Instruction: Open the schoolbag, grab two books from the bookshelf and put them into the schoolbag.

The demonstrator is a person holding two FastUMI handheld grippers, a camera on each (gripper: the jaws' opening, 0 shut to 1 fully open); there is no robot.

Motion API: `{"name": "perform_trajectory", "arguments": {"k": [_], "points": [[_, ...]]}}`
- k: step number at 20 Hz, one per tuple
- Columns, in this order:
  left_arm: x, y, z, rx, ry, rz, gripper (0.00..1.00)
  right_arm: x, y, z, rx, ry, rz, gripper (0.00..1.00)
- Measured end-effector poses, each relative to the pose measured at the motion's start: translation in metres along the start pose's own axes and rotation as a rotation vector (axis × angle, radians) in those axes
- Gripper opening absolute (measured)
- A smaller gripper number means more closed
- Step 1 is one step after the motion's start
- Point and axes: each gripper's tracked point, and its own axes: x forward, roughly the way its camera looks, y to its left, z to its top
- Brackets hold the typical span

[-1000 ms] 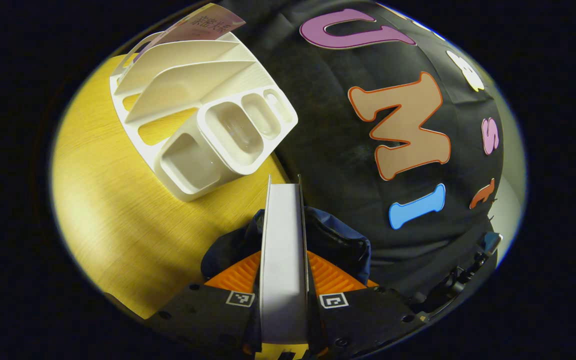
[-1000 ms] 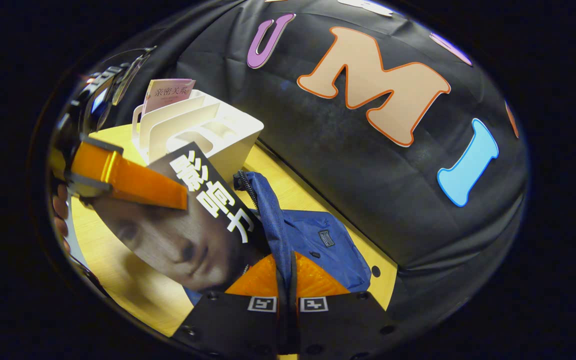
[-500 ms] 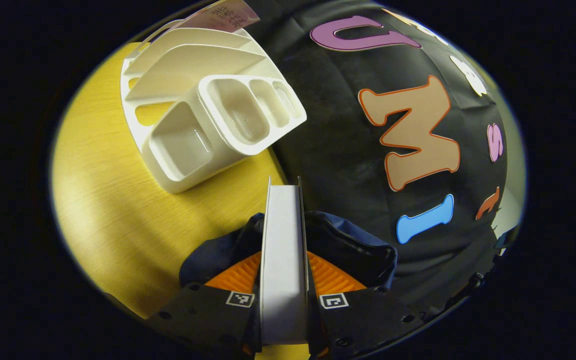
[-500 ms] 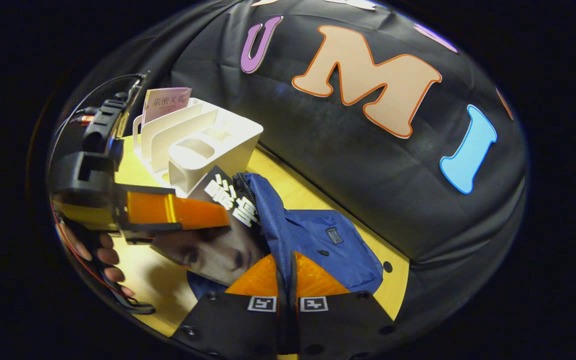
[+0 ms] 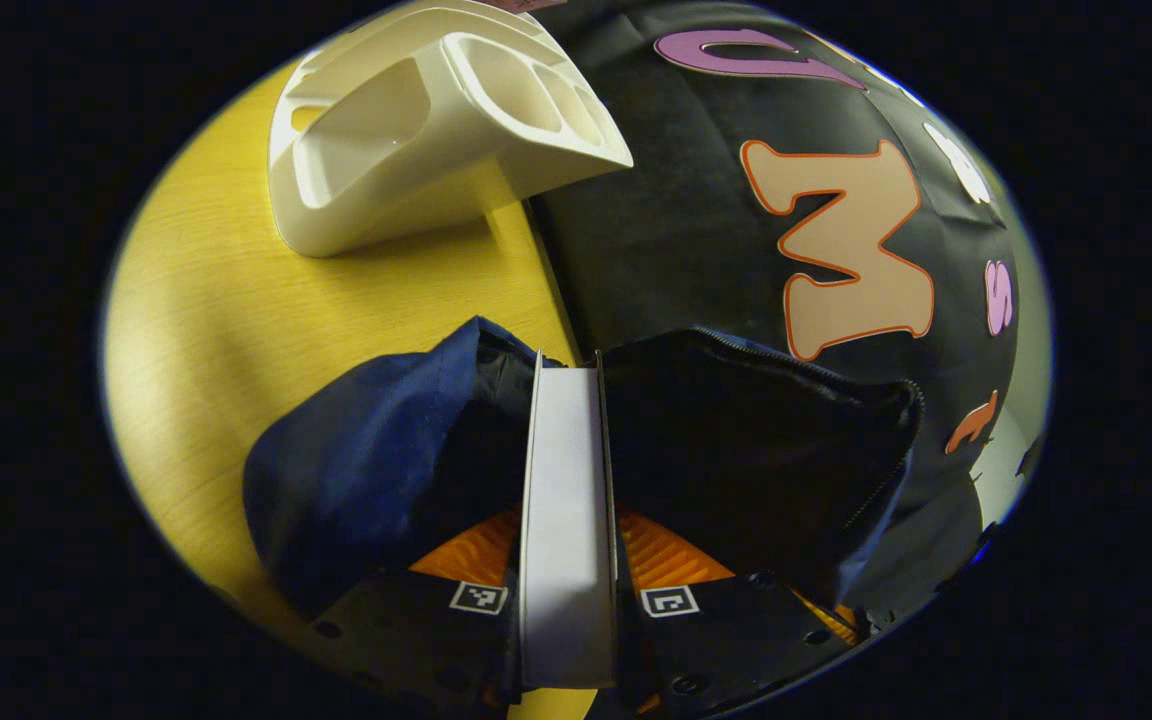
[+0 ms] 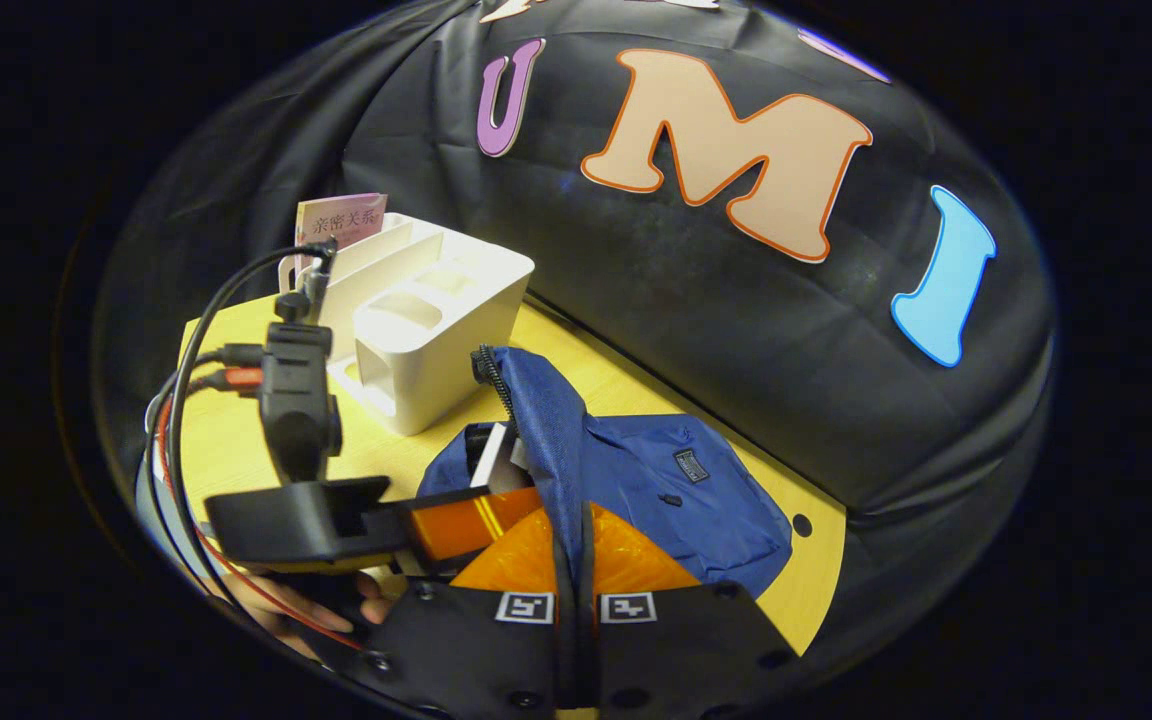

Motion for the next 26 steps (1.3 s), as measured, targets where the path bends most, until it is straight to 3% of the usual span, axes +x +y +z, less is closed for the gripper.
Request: {"name": "perform_trajectory", "arguments": {"k": [6,11,12,13,16,17,21,26], "points": [[0.028,0.010,-0.013,0.004,-0.023,0.005,0.34,-0.005,-0.004,0.000,0.074,-0.002,0.029,0.03],[0.029,0.016,-0.018,0.025,0.033,0.014,0.40,-0.004,-0.009,-0.003,0.088,0.009,0.023,0.03],[0.025,0.015,-0.017,0.053,0.041,0.013,0.34,-0.003,-0.010,-0.003,0.099,0.013,0.022,0.03],[0.019,0.014,-0.019,0.088,0.059,0.019,0.52,-0.003,-0.011,-0.002,0.112,0.015,0.020,0.03],[-0.008,0.009,-0.021,0.154,0.114,0.014,0.88,-0.002,-0.017,0.001,0.145,0.014,0.008,0.03],[-0.016,0.007,-0.015,0.200,0.119,0.027,0.94,-0.002,-0.019,0.001,0.151,0.014,0.005,0.03],[-0.051,-0.017,0.028,0.358,0.068,0.008,0.94,-0.001,-0.019,0.001,0.128,0.014,-0.013,0.03],[-0.096,-0.063,0.102,0.535,-0.076,-0.084,0.94,-0.003,-0.019,0.002,0.110,0.006,-0.043,0.03]]}}
